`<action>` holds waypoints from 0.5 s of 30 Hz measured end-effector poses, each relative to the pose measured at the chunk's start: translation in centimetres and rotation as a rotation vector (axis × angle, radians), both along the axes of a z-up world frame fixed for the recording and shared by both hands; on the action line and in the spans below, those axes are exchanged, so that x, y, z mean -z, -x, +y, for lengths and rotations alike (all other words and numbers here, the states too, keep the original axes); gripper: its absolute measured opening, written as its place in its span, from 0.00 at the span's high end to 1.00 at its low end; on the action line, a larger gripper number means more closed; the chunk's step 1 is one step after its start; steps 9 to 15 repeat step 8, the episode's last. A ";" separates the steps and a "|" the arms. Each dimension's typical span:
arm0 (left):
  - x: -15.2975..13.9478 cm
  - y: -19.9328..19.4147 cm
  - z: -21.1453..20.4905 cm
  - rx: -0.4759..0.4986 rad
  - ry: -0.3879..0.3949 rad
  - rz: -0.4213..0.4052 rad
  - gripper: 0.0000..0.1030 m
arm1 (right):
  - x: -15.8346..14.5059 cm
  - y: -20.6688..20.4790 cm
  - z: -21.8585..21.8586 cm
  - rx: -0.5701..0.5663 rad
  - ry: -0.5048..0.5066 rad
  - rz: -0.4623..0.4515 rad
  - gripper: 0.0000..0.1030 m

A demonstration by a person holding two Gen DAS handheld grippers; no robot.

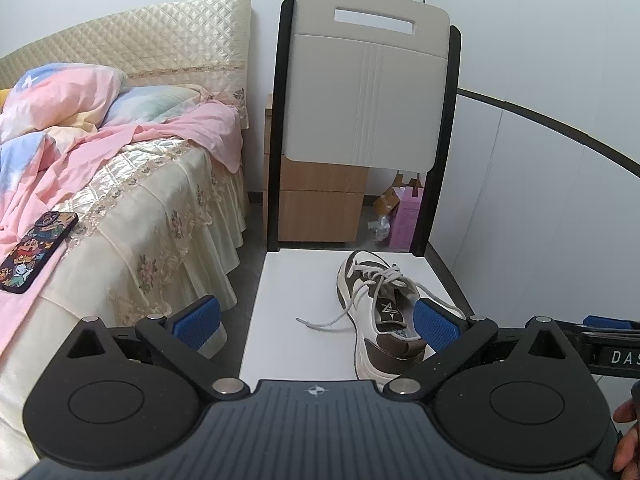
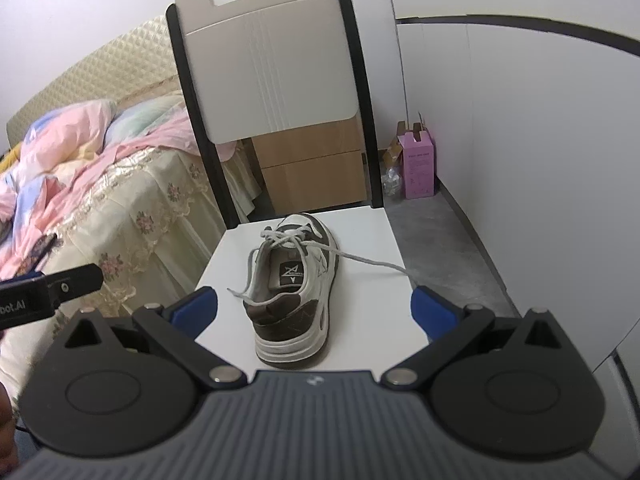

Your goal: Lace up shoes with both hands

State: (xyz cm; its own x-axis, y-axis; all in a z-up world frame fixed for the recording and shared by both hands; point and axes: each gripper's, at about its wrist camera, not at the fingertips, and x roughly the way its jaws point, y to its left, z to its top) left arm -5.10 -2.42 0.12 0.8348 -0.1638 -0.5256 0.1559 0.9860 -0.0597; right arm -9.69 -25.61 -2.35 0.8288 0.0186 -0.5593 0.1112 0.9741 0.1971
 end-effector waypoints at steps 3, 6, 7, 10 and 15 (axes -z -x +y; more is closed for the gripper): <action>0.1 0.0 0.1 -0.001 -0.004 0.000 0.00 | 0.0 0.0 0.3 0.000 0.015 -0.001 0.00; 0.2 -0.1 0.1 -0.006 -0.006 0.003 0.00 | 0.2 0.2 0.3 0.003 0.008 0.001 0.00; 0.2 -0.1 0.1 -0.006 -0.008 0.003 0.00 | 0.2 0.2 0.3 0.005 0.008 0.002 0.00; 0.3 -0.1 0.0 -0.006 -0.009 0.002 0.00 | 0.2 0.2 0.4 0.006 0.008 0.002 0.00; 0.3 -0.1 0.0 -0.006 -0.009 0.002 0.00 | 0.2 0.2 0.4 0.006 0.008 0.002 0.00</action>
